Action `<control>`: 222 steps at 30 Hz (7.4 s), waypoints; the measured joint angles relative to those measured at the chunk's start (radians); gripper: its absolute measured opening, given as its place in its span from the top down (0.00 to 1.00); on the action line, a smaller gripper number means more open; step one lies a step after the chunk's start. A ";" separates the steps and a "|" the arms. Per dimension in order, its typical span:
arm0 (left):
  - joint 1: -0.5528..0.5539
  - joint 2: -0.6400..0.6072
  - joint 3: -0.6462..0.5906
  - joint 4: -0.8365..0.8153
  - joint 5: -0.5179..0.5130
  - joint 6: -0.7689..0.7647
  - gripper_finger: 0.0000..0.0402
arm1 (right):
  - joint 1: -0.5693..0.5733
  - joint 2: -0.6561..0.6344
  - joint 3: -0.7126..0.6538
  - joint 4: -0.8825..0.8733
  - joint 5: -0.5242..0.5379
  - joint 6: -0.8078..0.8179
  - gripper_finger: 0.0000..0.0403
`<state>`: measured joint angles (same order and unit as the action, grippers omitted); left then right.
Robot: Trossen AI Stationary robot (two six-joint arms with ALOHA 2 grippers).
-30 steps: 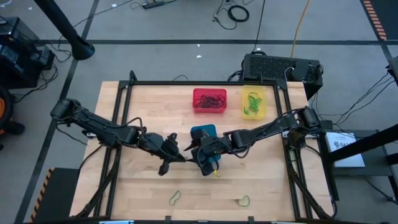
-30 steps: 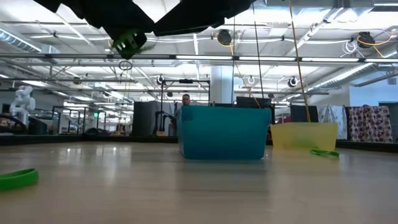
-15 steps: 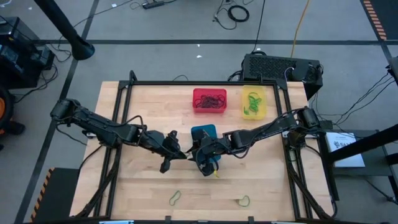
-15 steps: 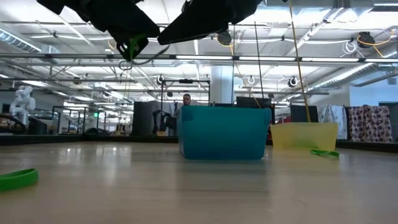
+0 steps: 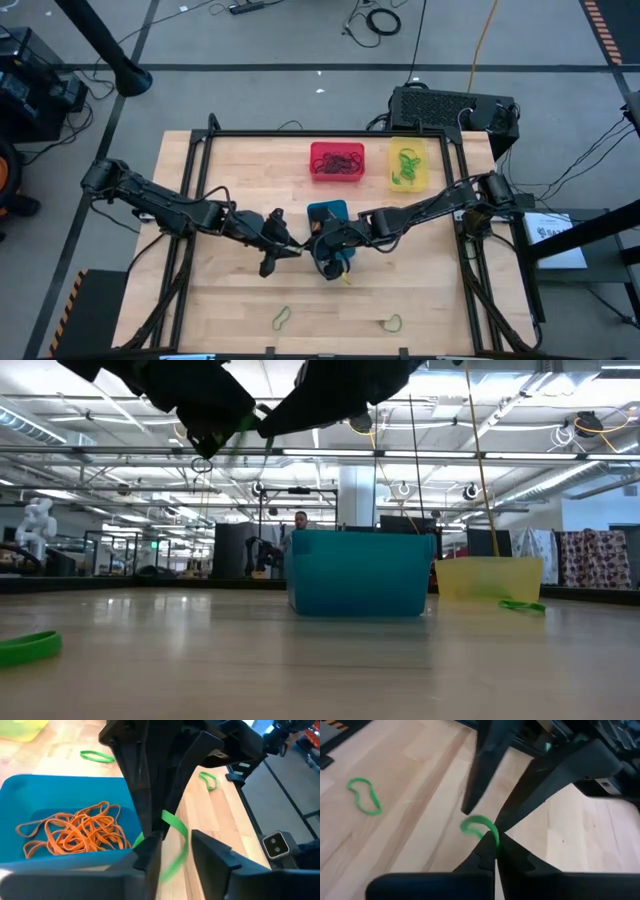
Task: Sort rubber bands into baskets
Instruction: Put the green rubber band into the yellow bin
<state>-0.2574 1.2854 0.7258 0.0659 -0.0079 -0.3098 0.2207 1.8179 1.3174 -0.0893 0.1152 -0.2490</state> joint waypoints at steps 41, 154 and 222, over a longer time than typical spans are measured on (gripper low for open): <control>-0.195 -0.209 -0.019 -0.546 -0.111 -0.586 0.60 | -0.889 -0.441 -0.428 -0.653 0.239 0.359 0.88; -0.300 0.366 0.251 0.198 -0.139 -0.095 1.00 | 0.342 -0.014 -0.227 0.417 0.175 0.266 0.53; -0.240 0.114 0.251 -0.593 -0.287 -0.523 0.56 | -0.143 -0.531 -0.227 -1.028 0.180 0.720 1.00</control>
<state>-0.4976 1.3990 0.9764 -0.5271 -0.2949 -0.8329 0.0780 1.2865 1.0904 -1.1171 0.2955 0.4713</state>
